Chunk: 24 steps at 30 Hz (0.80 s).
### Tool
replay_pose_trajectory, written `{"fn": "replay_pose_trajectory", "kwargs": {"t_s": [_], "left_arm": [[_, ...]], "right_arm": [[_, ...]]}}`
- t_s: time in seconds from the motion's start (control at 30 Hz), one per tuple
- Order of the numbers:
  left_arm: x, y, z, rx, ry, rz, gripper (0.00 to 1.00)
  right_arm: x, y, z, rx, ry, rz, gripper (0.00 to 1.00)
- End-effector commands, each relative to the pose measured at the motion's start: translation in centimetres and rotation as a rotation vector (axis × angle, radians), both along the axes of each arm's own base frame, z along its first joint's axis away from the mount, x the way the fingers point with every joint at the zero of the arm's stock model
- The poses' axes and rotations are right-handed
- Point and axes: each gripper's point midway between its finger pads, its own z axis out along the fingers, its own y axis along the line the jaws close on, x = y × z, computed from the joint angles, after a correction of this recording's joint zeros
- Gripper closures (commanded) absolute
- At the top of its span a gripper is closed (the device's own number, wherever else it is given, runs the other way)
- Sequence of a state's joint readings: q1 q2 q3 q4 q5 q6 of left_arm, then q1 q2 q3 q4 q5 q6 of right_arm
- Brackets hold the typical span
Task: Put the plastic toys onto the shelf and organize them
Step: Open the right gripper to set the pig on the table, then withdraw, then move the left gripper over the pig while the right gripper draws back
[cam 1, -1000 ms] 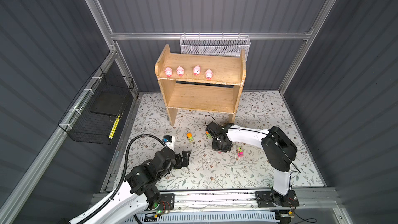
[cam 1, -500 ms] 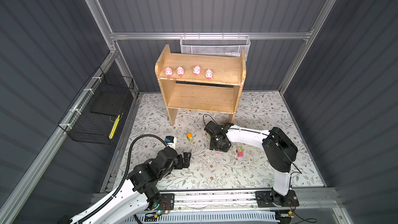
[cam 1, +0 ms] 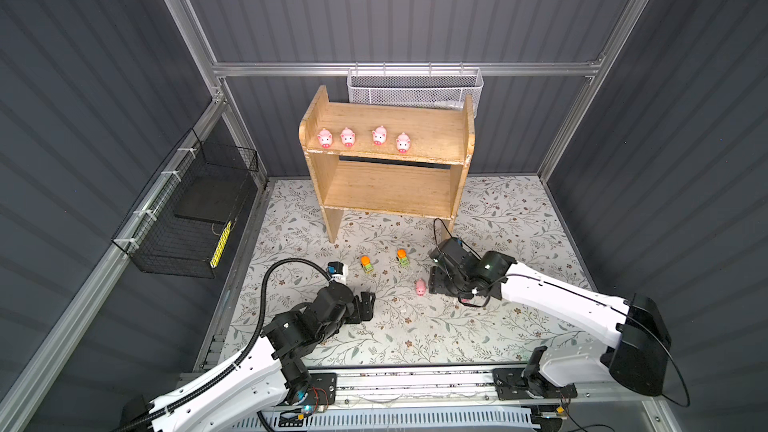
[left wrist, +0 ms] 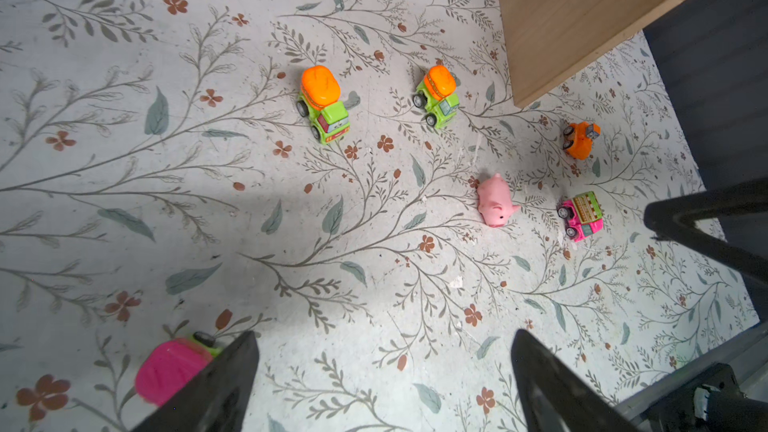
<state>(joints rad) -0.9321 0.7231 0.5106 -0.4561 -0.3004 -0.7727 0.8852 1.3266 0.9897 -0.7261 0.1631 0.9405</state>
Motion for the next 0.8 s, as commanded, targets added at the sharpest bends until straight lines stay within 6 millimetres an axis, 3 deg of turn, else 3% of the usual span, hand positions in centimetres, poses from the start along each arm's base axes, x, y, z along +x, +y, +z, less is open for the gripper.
{"fn": "replay_pose_trajectory", "kwargs": {"t_s": [0.0,0.1,0.27,0.47,0.7,0.77], "left_arm": [[0.5,-1.6,-0.3,-0.034,-0.019,0.012,0.06],[0.3,-3.2,-1.1,-0.018,-0.022,-0.001,0.06],[-0.4,-6.3,-1.6,0.064,-0.08,0.0,0.05],[-0.7,-10.1,-3.6,0.083,-0.111,0.043,0.04],[0.4,-14.6,-4.3,0.149,-0.159,0.067,0.04],[0.8,-15.6,-4.6,0.15,-0.167,0.078,0.04]], "right_arm": [[-1.4,-3.0,-1.2,-0.068,-0.005,-0.02,0.28],[-2.4,-4.5,-1.5,-0.053,-0.024,-0.032,0.26],[-3.7,-7.5,0.2,-0.039,-0.097,-0.057,0.21],[-5.2,-10.5,1.7,-0.031,-0.15,-0.083,0.17],[-6.8,-13.5,2.8,-0.014,-0.2,-0.12,0.13],[-7.0,-13.5,3.4,0.025,-0.218,-0.117,0.12]]}}
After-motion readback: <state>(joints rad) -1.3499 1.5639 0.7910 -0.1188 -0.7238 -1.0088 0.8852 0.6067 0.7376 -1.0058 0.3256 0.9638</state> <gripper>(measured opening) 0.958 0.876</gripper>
